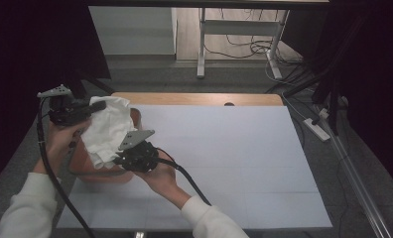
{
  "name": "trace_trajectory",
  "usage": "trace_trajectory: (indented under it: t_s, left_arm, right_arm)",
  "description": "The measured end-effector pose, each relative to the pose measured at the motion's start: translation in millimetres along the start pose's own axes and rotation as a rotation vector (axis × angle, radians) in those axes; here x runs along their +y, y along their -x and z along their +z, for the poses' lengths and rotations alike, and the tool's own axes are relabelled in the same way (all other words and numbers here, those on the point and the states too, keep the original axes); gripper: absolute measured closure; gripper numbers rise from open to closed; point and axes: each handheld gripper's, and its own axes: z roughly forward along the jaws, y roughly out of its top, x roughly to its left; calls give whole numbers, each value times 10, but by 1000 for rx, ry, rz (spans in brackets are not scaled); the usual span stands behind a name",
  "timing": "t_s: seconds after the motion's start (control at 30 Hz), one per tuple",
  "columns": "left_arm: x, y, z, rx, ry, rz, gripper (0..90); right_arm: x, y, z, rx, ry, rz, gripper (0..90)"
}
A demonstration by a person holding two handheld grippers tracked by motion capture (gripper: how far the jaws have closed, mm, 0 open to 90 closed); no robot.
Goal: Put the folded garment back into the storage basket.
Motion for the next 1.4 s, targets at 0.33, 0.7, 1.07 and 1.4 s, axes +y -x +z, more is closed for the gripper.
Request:
trace_trajectory:
  t_s: [0.33,0.7,1.07,1.4]
  left_arm:
    - [-30,-246,157,6,-35,-15,776]
    - [-28,-295,263,14,-70,-5,776]
    - [-28,-311,321,26,-90,-9,775]
    - [-26,-389,359,138,-106,-71,215]
  right_arm:
    - [4,123,242,8,-24,27,827]
    - [13,175,389,5,-50,46,826]
    - [14,169,467,5,-53,52,823]
    - [-29,197,595,-23,-67,66,385]
